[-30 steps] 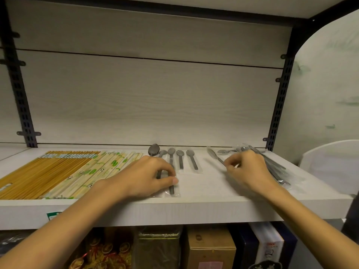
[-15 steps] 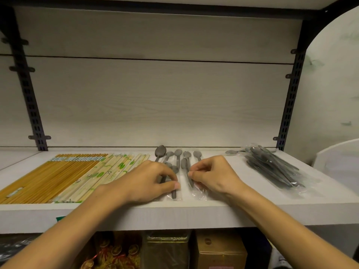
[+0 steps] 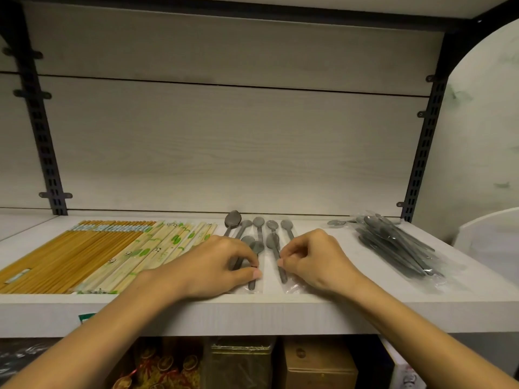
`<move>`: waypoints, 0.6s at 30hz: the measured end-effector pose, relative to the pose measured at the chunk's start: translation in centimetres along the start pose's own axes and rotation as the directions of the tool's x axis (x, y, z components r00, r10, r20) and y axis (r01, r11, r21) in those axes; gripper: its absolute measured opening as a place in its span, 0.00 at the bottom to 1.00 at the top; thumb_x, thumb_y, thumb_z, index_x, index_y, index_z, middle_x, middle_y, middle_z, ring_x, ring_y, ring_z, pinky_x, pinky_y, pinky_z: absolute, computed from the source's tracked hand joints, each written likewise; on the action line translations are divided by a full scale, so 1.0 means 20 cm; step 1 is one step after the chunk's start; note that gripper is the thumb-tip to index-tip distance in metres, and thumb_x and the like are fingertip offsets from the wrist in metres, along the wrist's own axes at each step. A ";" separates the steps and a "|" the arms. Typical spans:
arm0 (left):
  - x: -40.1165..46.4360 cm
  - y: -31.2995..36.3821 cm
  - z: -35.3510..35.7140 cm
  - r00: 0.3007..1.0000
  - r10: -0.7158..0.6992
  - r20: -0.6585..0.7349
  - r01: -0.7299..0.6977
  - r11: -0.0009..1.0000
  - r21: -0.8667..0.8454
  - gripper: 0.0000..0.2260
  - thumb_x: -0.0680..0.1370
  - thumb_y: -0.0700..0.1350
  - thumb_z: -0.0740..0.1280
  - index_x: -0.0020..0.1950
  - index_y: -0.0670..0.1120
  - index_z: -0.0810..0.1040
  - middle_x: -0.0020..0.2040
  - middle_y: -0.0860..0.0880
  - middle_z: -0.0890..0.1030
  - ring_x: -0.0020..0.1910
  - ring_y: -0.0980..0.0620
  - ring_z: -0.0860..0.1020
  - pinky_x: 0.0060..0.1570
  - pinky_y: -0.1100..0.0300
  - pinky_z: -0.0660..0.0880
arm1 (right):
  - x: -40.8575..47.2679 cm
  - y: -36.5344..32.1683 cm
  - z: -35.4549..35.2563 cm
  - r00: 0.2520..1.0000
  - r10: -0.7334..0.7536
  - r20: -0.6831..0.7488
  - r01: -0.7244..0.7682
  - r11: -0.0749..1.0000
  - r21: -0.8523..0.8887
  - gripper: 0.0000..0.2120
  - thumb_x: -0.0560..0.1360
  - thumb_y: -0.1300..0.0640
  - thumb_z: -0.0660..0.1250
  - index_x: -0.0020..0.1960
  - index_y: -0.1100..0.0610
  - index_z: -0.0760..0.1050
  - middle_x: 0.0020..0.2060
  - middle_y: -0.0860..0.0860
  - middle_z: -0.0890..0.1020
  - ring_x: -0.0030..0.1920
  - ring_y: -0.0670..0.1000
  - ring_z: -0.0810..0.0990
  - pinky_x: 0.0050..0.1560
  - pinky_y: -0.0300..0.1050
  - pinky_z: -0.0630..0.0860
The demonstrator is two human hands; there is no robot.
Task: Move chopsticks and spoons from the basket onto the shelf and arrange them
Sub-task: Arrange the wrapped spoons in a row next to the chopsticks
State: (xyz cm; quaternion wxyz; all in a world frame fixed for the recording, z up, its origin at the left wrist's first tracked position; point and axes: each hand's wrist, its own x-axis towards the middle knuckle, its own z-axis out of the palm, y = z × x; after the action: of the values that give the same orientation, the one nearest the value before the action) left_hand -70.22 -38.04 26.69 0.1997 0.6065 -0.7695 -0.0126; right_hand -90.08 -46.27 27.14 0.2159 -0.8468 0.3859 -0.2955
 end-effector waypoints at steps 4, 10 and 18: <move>0.00 0.03 0.01 1.000 0.022 0.012 -0.021 1.000 -0.017 0.13 0.79 0.56 0.63 0.59 0.55 0.81 0.54 0.59 0.81 0.53 0.60 0.76 0.56 0.56 0.74 | 0.00 0.03 -0.01 0.995 0.021 -0.103 -0.012 0.997 0.078 0.03 0.72 0.56 0.73 0.42 0.56 0.84 0.30 0.48 0.82 0.27 0.40 0.77 0.32 0.27 0.69; 0.00 0.02 0.00 1.000 0.013 0.008 -0.013 1.000 -0.013 0.13 0.79 0.56 0.62 0.60 0.55 0.80 0.56 0.60 0.80 0.55 0.61 0.75 0.58 0.57 0.73 | 0.00 0.03 -0.02 0.999 0.019 0.038 -0.014 0.992 -0.129 0.07 0.73 0.50 0.71 0.45 0.51 0.85 0.35 0.45 0.81 0.38 0.44 0.76 0.36 0.33 0.68; -0.01 -0.03 -0.06 0.998 -0.055 -0.030 0.056 0.998 0.022 0.12 0.78 0.56 0.65 0.59 0.55 0.80 0.57 0.61 0.79 0.56 0.63 0.74 0.58 0.62 0.71 | 0.01 0.05 -0.05 0.997 -0.065 0.034 0.070 0.981 -0.182 0.11 0.76 0.48 0.67 0.54 0.51 0.82 0.50 0.49 0.82 0.50 0.47 0.77 0.50 0.41 0.72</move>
State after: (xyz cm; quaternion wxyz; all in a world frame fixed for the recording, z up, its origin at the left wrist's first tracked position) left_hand -69.20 -37.80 27.56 0.2036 0.6299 -0.7495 -0.0007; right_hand -91.11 -47.05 27.30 0.1325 -0.8797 0.3794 -0.2541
